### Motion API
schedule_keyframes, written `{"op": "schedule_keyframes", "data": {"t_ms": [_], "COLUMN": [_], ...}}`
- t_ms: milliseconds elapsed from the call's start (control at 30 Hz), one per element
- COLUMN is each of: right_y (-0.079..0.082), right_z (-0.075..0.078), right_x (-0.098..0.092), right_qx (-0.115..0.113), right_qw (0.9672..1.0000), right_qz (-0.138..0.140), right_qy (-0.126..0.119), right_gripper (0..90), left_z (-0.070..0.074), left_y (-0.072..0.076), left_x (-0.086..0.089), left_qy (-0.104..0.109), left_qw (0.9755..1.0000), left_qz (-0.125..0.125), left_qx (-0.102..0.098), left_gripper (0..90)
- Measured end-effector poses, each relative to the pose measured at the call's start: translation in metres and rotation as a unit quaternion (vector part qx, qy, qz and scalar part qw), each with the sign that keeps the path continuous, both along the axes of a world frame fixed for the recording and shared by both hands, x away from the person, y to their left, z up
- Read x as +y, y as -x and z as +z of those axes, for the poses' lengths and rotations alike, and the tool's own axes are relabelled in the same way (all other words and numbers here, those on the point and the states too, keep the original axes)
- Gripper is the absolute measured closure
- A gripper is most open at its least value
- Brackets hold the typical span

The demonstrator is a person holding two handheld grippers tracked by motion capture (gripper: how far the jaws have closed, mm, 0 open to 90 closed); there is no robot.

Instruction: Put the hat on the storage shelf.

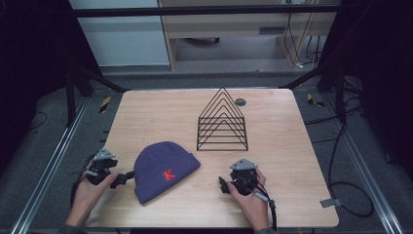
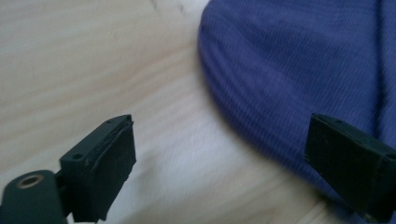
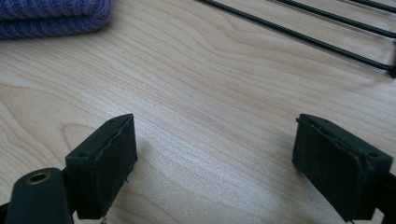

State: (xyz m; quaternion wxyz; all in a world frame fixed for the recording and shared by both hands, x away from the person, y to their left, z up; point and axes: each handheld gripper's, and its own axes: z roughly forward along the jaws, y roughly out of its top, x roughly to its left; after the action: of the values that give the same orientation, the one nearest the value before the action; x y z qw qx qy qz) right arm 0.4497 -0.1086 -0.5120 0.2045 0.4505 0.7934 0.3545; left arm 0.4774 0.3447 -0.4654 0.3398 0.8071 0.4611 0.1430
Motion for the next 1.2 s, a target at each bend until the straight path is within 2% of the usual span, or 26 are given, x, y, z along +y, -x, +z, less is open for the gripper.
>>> {"op": "schedule_keyframes", "data": {"t_ms": [67, 100, 133, 167, 200, 267, 333, 400, 500, 533, 600, 700, 733, 867, 1033, 1200], "right_y": [0.000, 0.000, 0.000, 0.000, 0.000, 0.000, 0.000, 0.000, 0.000, 0.000, 0.000, 0.000, 0.000, 0.000, 0.001, 0.001], "right_z": [0.000, 0.000, 0.000, 0.000, 0.000, 0.000, 0.000, 0.000, 0.000, 0.000, 0.000, 0.000, 0.000, 0.000, 0.000, 0.000], "right_x": [0.000, 0.000, 0.000, 0.000, 0.000, 0.000, 0.000, 0.000, 0.000, 0.000, 0.000, 0.000, 0.000, 0.000, 0.000, 0.000], "right_qx": [0.000, 0.000, 0.000, 0.000, 0.001, 0.001, 0.001, 0.001, 0.001, 0.001, 0.001, -0.001, -0.001, -0.001, -0.001, -0.001], "right_qw": [1.0000, 1.0000, 1.0000, 1.0000, 1.0000, 1.0000, 1.0000, 1.0000, 1.0000, 1.0000, 1.0000, 1.0000, 1.0000, 1.0000, 1.0000, 1.0000], "right_qz": [0.001, 0.001, 0.001, 0.001, 0.003, 0.003, 0.003, 0.003, 0.003, 0.003, 0.003, 0.004, 0.004, 0.004, 0.004, 0.004], "right_qy": [0.000, 0.000, 0.000, 0.000, -0.002, -0.002, -0.002, -0.001, -0.002, -0.002, -0.002, 0.000, 0.000, 0.000, 0.000, -0.001], "right_gripper": [13.6, 13.6, 13.7, 13.7, 13.8, 13.8, 13.9, 13.9, 13.9, 13.9, 14.0, 14.2, 14.2, 14.3, 14.3, 14.4], "left_z": [0.013, 0.013, 0.019, 0.019, 0.022, 0.023, 0.022, 0.019, 0.015, 0.015, 0.011, 0.008, 0.006, 0.003, 0.002, 0.000], "left_y": [-0.016, -0.016, -0.027, -0.027, -0.040, -0.051, -0.060, -0.065, -0.069, -0.069, -0.070, -0.070, -0.070, -0.073, -0.074, -0.076], "left_x": [-0.011, -0.011, -0.018, -0.018, -0.023, -0.027, -0.031, -0.034, -0.040, -0.040, -0.046, -0.049, -0.050, -0.051, -0.054, -0.055], "left_qy": [0.003, 0.003, -0.002, -0.002, -0.009, -0.005, -0.018, -0.023, -0.041, -0.041, -0.063, -0.072, -0.078, -0.076, -0.076, -0.076], "left_qw": [1.0000, 1.0000, 1.0000, 1.0000, 0.9999, 0.9997, 0.9993, 0.9987, 0.9972, 0.9972, 0.9953, 0.9940, 0.9928, 0.9921, 0.9924, 0.9916], "left_qz": [-0.006, -0.006, -0.006, -0.006, -0.003, 0.005, 0.012, 0.018, 0.017, 0.017, 0.009, 0.008, 0.006, 0.004, -0.001, -0.001], "left_qx": [0.005, 0.005, 0.006, 0.006, 0.013, 0.022, 0.029, 0.042, 0.060, 0.060, 0.073, 0.082, 0.090, 0.099, 0.097, 0.105], "left_gripper": [12.0, 13.4, 15.4, 16.8, 18.7, 22.6, 26.7, 30.4, 36.2, 37.7, 39.8, 43.7, 44.5, 48.6, 52.8, 56.3]}}
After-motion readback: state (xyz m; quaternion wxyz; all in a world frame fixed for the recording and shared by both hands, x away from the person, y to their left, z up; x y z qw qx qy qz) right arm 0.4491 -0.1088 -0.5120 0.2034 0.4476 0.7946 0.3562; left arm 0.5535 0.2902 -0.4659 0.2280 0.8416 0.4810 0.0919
